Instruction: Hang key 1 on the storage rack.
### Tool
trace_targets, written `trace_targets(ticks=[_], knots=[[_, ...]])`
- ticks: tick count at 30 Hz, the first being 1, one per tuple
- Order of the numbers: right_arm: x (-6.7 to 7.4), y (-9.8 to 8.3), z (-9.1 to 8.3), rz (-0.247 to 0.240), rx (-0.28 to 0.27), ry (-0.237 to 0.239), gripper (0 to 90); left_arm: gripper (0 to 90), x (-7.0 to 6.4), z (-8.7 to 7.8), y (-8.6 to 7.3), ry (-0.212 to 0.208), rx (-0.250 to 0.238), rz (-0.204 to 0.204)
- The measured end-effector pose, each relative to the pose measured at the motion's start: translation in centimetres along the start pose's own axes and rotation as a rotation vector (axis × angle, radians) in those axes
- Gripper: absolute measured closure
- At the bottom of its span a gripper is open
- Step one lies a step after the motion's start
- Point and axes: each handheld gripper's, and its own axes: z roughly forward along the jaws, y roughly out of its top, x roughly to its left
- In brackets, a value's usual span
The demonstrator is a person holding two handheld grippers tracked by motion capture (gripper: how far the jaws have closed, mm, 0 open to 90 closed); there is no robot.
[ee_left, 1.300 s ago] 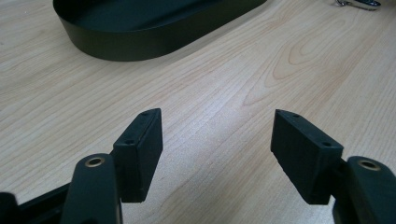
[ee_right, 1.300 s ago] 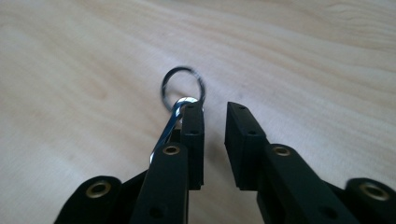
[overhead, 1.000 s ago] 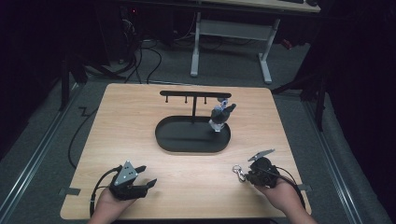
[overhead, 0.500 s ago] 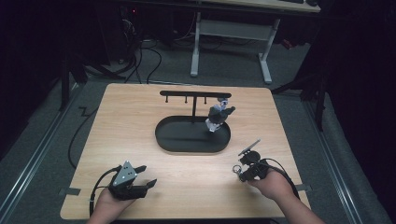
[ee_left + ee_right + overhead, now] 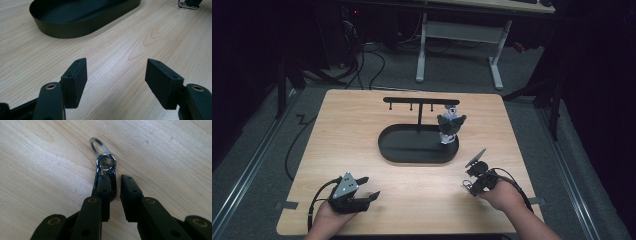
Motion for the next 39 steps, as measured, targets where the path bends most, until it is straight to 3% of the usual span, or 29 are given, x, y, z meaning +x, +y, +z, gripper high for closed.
trace_targets(ticks=[9, 17, 18, 21, 24, 29, 39], knots=[[-0.1, 0.8, 0.1, 0.015, 0.056, 0.006, 81.2, 34.8, -0.1, 0.1, 0.0, -0.002, 0.003, 0.004], [-0.6, 1.4, 0.1, -0.03, 0.098, 0.045, 84.4, 34.9, -0.1, 0.0, 0.0, -0.002, 0.001, 0.005], [-0.5, 1.4, 0.1, -0.058, 0.097, 0.03, 84.7, 34.9, 0.0, -0.1, 0.0, -0.001, 0.001, 0.004], [-0.4, 1.5, 0.1, -0.068, 0.1, 0.028, 84.8, 34.9, 0.1, -0.1, 0.0, 0.001, -0.001, -0.001], [-0.3, 1.5, 0.0, -0.112, 0.102, 0.008, 84.8, 34.9, 0.2, 0.0, 0.0, 0.003, 0.001, -0.002], [-0.4, 1.4, -0.9, -0.122, 0.072, 0.007, 84.8, 34.9, 0.1, 0.1, 0.0, 0.002, 0.003, 0.0], [-0.2, 1.1, -2.7, -0.134, 0.063, -0.015, 84.9, 34.9, 0.0, 0.0, 0.0, 0.002, 0.0, 0.001]])
